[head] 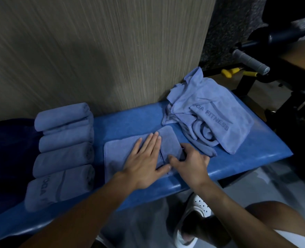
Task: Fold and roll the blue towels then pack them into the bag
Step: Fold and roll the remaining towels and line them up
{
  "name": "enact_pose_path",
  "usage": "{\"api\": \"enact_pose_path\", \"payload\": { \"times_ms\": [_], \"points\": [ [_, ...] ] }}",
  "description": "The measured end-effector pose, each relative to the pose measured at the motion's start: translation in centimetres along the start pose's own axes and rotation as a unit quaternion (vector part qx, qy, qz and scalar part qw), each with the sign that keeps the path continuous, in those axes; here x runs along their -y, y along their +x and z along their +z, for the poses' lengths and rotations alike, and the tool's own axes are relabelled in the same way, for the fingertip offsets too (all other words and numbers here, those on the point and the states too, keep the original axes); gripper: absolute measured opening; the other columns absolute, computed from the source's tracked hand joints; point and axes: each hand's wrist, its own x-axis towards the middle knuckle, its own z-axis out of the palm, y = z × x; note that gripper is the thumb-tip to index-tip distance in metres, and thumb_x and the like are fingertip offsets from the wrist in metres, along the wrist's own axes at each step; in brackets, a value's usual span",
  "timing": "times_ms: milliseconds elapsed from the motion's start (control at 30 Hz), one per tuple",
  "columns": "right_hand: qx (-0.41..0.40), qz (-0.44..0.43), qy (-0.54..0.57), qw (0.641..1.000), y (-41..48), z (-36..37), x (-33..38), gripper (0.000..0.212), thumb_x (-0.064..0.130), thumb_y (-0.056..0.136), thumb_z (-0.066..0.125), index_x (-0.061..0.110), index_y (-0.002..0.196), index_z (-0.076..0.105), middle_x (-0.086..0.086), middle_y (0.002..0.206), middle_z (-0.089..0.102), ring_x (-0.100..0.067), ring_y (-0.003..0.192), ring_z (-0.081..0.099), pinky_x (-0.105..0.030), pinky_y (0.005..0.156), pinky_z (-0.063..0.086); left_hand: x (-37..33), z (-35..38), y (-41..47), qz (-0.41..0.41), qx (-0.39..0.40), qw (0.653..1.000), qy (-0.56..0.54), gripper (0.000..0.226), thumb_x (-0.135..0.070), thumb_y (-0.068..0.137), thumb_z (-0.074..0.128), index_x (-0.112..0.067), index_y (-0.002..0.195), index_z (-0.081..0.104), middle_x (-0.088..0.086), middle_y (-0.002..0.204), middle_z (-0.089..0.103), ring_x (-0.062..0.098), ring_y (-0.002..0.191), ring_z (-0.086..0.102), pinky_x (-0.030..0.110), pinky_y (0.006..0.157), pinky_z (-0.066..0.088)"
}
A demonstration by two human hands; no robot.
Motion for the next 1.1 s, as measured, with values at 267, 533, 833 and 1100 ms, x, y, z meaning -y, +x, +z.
{"api": "enact_pose_path", "payload": {
  "times_ms": [267,533,833,1100],
  "points": [
    [-0.032,-0.035,0.023,0.999,-0.4,0.0,0.9,0.042,0.04,0.075,0.07,0.024,0.113,0.059,0.016,0.09,0.059,-0.008,0.097,0.055,-0.028,0.093,0.021,-1.0,-1.4,-0.3,-0.112,-0.161,0.936,-0.292,0.046,-0.038,0.086,0.054,-0.01,0.122,0.061,0.006,0.118,0.055,0.021,0.11,0.052,0.033,0.099,0.041],
    [0.034,-0.089,0.216,0.972,-0.8,1.0,1.5,0.036,0.043,0.094,0.042,0.023,0.113,0.067,0.014,0.111,0.062,-0.001,0.109,0.056,-0.041,0.103,0.041,-1.9,-5.0,1.8,-0.287,-0.063,0.671,-0.681,0.016,-0.029,0.093,0.062,-0.025,0.099,0.048,0.014,0.108,0.066,0.026,0.094,0.069,0.039,0.072,0.06],
    [0.067,-0.021,0.24,0.968,-0.5,1.6,1.9,0.014,0.024,0.097,0.054,0.03,0.106,0.063,0.004,0.11,0.068,-0.006,0.102,0.062,-0.025,0.092,0.046,0.0,-3.8,0.0,-0.281,-0.13,0.779,-0.544,0.05,-0.007,0.089,0.066,-0.009,0.131,0.038,0.0,0.097,0.059,0.004,0.078,0.058,0.008,0.07,0.046],
    [0.102,-0.095,0.027,0.99,-0.8,2.7,1.6,0.049,0.045,0.083,0.056,0.031,0.13,0.056,0.012,0.129,0.054,-0.012,0.122,0.046,-0.034,0.103,0.026,2.2,-1.6,-3.9,-0.087,-0.113,0.943,-0.302,0.076,-0.056,0.084,0.036,-0.013,0.147,0.036,-0.001,0.16,0.015,0.008,0.145,0.017,0.019,0.115,0.013]
  ]
}}
